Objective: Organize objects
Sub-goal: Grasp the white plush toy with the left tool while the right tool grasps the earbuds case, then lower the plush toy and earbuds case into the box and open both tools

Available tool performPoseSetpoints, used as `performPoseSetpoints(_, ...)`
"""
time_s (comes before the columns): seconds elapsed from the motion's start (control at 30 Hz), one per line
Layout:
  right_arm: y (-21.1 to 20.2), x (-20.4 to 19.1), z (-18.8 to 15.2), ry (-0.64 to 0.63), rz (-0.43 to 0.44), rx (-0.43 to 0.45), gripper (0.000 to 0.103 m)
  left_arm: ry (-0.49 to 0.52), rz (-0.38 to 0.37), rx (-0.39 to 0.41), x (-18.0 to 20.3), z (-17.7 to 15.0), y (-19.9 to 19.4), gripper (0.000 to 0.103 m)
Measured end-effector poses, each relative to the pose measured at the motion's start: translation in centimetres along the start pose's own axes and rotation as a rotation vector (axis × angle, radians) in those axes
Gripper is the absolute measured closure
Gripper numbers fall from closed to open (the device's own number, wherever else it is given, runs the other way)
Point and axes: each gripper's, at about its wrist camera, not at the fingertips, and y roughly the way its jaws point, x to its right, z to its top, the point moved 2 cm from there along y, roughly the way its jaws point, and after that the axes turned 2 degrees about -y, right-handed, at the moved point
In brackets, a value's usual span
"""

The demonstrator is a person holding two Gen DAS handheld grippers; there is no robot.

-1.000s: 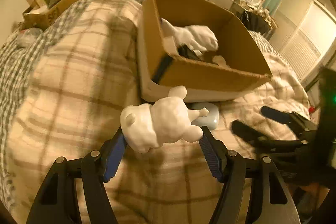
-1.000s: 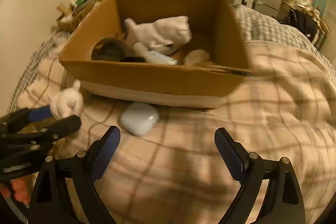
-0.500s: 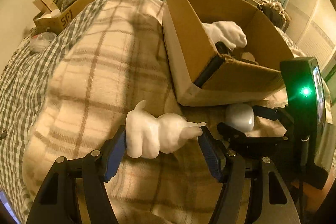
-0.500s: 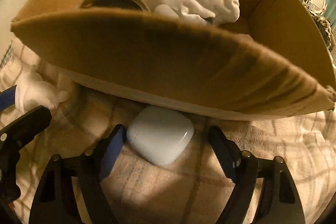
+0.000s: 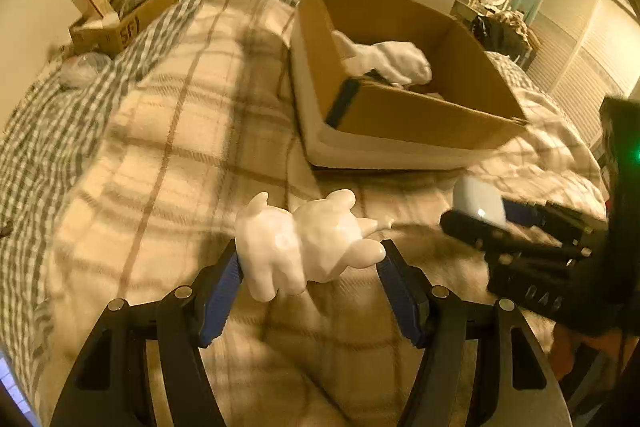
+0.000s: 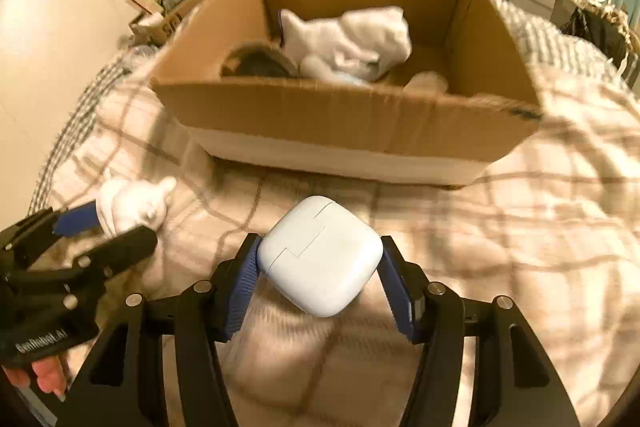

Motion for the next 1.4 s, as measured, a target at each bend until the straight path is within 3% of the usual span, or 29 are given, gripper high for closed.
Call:
performPoseSetpoints(0.17, -4.9, -0.7, -0.2, -0.037, -0.026, 0.07, 0.045, -0.016, -0.007, 0.029, 0.9, -0.1, -2.8, 0.035)
performPoseSetpoints(0.37, -10.5, -0.2, 0.5, -0.031, -0.052, 0.138, 0.045, -0.033, 0.023, 0.121, 2.0, 1.6, -6.9, 0.035)
performPoseSetpoints(0.6, -16.4, 1.5, 3.6, -0.038, -0.093, 0.245, 0.045, -0.001, 0.042, 0.262, 4.1, 6.5, -10.2, 0.035)
performPoseSetpoints(0.77, -19.0, 2.5, 6.7, -0.067, -0.131, 0.299, 0.045, 0.001, 0.012, 0.288, 5.5, 10.0, -10.2, 0.035)
performPoseSetpoints(1.07, -16.7, 3.4, 12.1, -0.095, -0.119, 0.308, 0.045, 0.061, 0.0, 0.274, 7.1, 12.7, -6.9, 0.035)
performPoseSetpoints(1.4, -8.5, 5.3, 15.0, -0.109, -0.09, 0.238, 0.045, 0.08, -0.008, 0.208, 6.5, 13.5, 0.9, 0.035)
